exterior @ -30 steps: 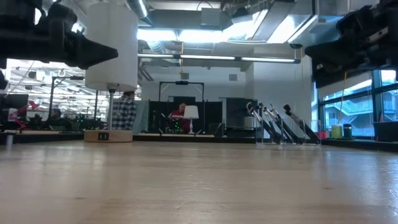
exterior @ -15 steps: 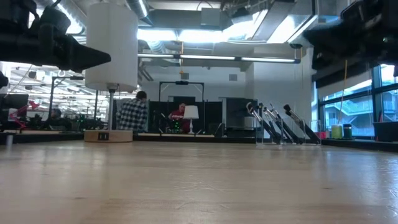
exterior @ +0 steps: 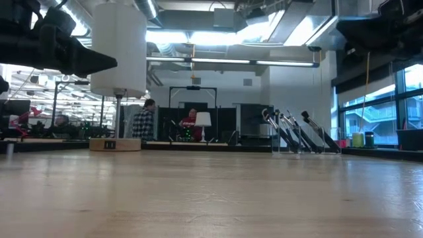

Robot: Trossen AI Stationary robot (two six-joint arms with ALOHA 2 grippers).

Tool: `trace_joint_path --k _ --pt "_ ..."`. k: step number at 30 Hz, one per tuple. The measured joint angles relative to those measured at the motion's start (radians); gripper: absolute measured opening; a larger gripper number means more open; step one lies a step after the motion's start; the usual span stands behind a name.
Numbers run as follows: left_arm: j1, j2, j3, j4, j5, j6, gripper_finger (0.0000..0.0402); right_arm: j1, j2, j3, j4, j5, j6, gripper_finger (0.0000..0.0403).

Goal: Put items in baskets/containers
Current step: Return to Home Position

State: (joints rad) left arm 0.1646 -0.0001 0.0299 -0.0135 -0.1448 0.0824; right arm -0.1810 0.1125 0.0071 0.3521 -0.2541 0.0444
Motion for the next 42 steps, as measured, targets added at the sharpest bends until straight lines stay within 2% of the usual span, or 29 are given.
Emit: trace_joint_path --k 5,18,27,42 --pt "0.0 0.0 -0.021 0.045 0.013 -0.01 0.0088 0.0 -0.098 0.0 -0.137 -0.001 -0.008 0.0006" --pt "0.0 0.002 -0.021 0.041 0.036 -0.028 0.0088 -0.008 -0.075 0.0 -0.224 -0.007 -0.037 0.0006" --pt "0.001 0.008 -0.021 0.042 0.035 -0.027 0.0088 -0.008 -0.069 0.0 -0.223 0.113 -0.071 0.0006" --pt "0.001 0.009 -0.021 0.042 0.035 -0.043 0.0088 -0.008 -0.068 0.0 -0.223 0.114 -0.075 0.0006"
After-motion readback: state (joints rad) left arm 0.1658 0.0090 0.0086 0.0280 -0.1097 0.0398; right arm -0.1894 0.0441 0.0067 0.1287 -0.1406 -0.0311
